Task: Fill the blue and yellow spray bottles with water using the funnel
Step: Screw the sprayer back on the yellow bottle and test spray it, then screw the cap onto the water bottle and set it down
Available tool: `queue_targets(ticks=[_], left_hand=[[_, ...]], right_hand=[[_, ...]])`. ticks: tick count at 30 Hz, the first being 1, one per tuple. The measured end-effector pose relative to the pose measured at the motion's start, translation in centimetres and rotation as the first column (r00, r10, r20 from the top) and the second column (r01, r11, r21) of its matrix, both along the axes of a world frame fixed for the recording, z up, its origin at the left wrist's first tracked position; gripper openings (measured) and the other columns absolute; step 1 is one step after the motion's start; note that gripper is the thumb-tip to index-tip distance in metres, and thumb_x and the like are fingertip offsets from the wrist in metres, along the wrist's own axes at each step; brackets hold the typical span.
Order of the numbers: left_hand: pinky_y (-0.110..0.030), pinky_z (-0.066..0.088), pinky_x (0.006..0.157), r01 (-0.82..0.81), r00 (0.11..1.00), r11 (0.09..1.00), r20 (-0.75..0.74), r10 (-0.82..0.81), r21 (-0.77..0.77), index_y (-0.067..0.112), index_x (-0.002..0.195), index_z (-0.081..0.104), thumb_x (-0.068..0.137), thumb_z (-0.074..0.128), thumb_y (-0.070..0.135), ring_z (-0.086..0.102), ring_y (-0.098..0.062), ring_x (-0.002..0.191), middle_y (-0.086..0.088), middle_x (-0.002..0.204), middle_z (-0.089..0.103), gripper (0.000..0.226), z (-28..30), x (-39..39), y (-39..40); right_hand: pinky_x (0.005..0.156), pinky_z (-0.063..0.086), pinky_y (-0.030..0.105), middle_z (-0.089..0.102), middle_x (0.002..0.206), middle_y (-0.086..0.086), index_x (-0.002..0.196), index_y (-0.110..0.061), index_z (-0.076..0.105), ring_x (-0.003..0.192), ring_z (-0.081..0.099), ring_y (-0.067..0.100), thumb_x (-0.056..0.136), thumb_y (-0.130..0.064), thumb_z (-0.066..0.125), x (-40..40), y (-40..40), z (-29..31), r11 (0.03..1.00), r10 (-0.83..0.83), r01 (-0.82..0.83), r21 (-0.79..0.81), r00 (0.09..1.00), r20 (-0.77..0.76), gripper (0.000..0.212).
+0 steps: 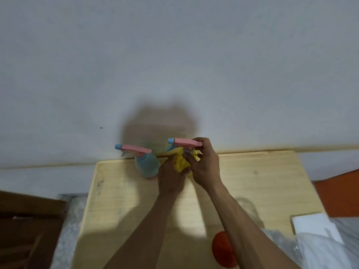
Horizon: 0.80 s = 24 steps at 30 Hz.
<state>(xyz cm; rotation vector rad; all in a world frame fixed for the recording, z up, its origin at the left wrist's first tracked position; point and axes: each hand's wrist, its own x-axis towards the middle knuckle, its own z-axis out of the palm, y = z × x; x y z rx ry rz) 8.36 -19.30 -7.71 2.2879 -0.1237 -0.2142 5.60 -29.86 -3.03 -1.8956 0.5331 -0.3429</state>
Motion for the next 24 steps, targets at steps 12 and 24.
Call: queue_targets(ticks=[12, 24], left_hand=[[-0.016, 0.037, 0.079, -0.009, 1.0, 1.0, 0.011, 0.009, -0.03, 0.01, 0.124, 0.06, 0.078, 0.081, 0.02, 0.065, -0.027, 0.108, -0.008, 0.116, 0.071, 0.051, 1.4, -1.2, -0.2], [-0.019, 0.041, 0.084, -0.048, 0.991, 0.997, -0.127, 0.04, -0.064, 0.01, 0.131, 0.057, 0.081, 0.079, 0.015, 0.065, -0.018, 0.107, -0.005, 0.127, 0.066, 0.055, 2.1, -10.2, 5.2]], right_hand=[[0.094, 0.053, 0.04, 0.066, 0.124, 0.0, 0.139, -0.025, 0.049, 0.113, 0.062, 0.02, 0.085, -0.002, 0.071, -1.4, -0.2, -0.4, 0.999, 0.001, 0.0, 0.042, 0.999, -0.039, 0.062], [0.079, 0.056, 0.025, 0.071, 0.103, 0.0, 0.119, -0.013, 0.065, 0.092, 0.066, 0.004, 0.092, 0.004, 0.061, -11.7, 3.8, 2.2, 0.986, -0.143, 0.135, 0.098, 0.987, 0.076, 0.032]])
